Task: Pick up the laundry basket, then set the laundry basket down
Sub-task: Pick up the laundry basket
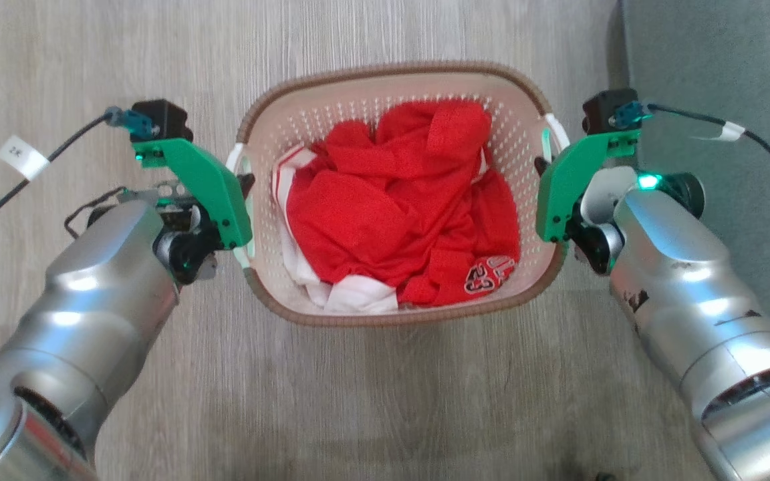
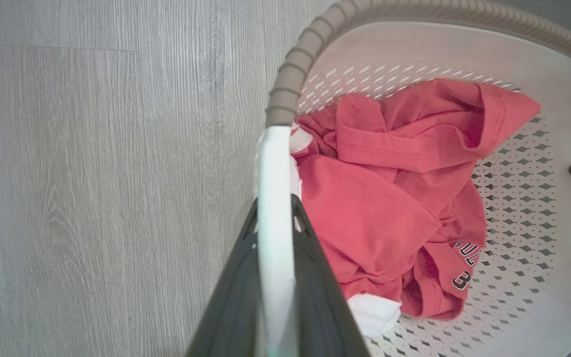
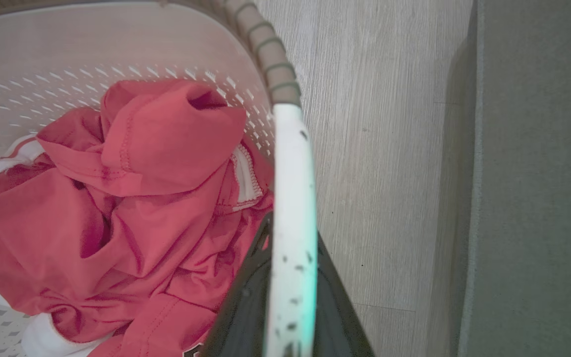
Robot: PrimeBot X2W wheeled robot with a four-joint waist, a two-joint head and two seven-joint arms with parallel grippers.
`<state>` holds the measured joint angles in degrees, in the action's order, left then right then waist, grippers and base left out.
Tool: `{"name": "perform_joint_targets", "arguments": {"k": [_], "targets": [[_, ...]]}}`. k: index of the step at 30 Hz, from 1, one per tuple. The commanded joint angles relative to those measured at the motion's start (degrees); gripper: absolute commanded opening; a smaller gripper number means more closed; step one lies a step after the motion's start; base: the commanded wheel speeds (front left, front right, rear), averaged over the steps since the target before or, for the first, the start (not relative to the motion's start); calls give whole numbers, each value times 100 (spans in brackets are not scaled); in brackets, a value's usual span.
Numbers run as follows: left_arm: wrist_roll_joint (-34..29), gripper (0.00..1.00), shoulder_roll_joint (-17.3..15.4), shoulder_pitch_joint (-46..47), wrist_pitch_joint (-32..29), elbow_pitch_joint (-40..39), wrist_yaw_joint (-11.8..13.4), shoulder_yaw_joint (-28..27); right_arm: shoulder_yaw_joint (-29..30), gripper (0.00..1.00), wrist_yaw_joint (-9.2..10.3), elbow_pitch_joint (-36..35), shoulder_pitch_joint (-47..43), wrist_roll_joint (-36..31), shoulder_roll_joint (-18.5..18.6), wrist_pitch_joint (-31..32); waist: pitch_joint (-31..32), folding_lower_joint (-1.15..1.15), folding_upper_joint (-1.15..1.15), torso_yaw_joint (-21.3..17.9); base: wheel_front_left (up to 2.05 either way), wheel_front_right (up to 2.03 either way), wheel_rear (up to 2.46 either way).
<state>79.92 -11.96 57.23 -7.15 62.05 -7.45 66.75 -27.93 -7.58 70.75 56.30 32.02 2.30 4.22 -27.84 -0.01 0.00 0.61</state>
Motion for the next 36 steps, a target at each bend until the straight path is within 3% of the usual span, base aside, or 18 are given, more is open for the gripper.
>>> {"name": "perform_joint_targets", "arguments": {"k": [1,36], "targets": [[103,0,-368,197,19,33,-3,-153,-72,0,9,32,-174,35,58,72,216,1,0,-19,0,0,0],[594,0,-261,-768,-877,428,-3,23,-279,0,9,317,-1140,602,58,1476,2419,1,0,-16,0,0,0]]}}
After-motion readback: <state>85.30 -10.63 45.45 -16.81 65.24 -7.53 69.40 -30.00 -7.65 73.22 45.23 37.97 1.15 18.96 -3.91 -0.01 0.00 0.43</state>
